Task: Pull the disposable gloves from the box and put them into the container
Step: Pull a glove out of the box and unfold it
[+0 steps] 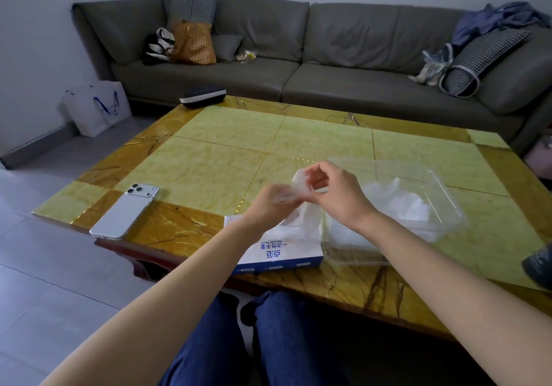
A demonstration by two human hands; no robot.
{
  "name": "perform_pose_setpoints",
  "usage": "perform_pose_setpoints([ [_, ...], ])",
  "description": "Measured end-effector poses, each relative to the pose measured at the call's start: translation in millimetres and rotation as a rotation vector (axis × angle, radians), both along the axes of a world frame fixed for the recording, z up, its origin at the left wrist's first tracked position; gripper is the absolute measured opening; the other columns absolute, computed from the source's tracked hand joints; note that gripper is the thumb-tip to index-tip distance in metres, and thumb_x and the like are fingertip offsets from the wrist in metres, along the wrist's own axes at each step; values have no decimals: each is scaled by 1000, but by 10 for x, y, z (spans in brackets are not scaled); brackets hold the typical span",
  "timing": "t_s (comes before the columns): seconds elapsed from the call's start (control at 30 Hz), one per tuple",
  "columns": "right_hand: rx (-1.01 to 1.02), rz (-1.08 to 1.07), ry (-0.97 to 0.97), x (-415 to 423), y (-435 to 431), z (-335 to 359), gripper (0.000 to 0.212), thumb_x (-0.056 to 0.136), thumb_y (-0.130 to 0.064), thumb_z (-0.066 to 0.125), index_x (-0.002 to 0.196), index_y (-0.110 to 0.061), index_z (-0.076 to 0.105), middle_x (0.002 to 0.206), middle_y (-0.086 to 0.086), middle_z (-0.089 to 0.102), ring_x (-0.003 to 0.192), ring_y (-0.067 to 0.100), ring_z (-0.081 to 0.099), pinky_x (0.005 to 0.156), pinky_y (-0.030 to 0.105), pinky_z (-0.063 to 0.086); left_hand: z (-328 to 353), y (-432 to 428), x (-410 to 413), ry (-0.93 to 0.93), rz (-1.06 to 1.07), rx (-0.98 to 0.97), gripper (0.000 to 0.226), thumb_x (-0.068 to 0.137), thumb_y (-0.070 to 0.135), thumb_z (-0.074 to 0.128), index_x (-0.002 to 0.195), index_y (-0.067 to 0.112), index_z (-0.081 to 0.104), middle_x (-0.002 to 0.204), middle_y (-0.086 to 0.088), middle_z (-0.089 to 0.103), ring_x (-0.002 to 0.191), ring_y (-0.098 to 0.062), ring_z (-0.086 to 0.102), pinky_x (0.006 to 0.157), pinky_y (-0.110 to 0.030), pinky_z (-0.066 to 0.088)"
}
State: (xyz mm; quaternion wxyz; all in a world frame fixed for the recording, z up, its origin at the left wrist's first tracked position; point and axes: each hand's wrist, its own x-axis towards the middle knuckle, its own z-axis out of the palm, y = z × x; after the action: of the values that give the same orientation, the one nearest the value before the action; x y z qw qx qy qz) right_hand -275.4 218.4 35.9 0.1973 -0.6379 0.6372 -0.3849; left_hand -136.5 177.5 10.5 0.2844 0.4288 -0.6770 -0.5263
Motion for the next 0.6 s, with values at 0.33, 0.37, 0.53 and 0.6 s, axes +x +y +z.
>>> perform_pose_setpoints([
  [0.33, -22, -85, 41, -278, 48, -56, 24, 83, 13, 59, 95, -8, 58, 82, 3, 58, 71, 7, 53, 64, 2, 44, -319, -218, 425, -184, 343, 69, 5, 94, 8, 52, 95, 6, 56, 87, -7, 58, 69, -13, 55, 63, -23, 47],
  [0.37, -17, -82, 57, -295, 51, -69, 23, 83, 12, 59, 97, -6, 59, 82, 4, 58, 71, 7, 53, 64, 2, 44, -337, -226, 443, -194, 365, 52, 5, 93, 8, 52, 95, 7, 56, 90, -8, 59, 71, -14, 57, 64, -23, 48],
  [0.53, 5, -30, 172, -283, 50, -136, 29, 86, 10, 54, 105, -11, 62, 90, 1, 60, 79, 10, 56, 73, 13, 48, -245, -147, 379, -213, 346, -376, 21, 87, -6, 49, 90, 12, 59, 86, 2, 51, 72, -8, 49, 64, -13, 42],
  [0.6, 14, -14, 193, -255, 52, -151, 30, 87, 10, 53, 104, -12, 64, 91, -2, 59, 81, 9, 56, 73, 9, 44, -230, -56, 337, -285, 182, -541, 31, 85, -12, 46, 91, 13, 62, 94, 3, 50, 80, -7, 51, 71, -13, 44],
])
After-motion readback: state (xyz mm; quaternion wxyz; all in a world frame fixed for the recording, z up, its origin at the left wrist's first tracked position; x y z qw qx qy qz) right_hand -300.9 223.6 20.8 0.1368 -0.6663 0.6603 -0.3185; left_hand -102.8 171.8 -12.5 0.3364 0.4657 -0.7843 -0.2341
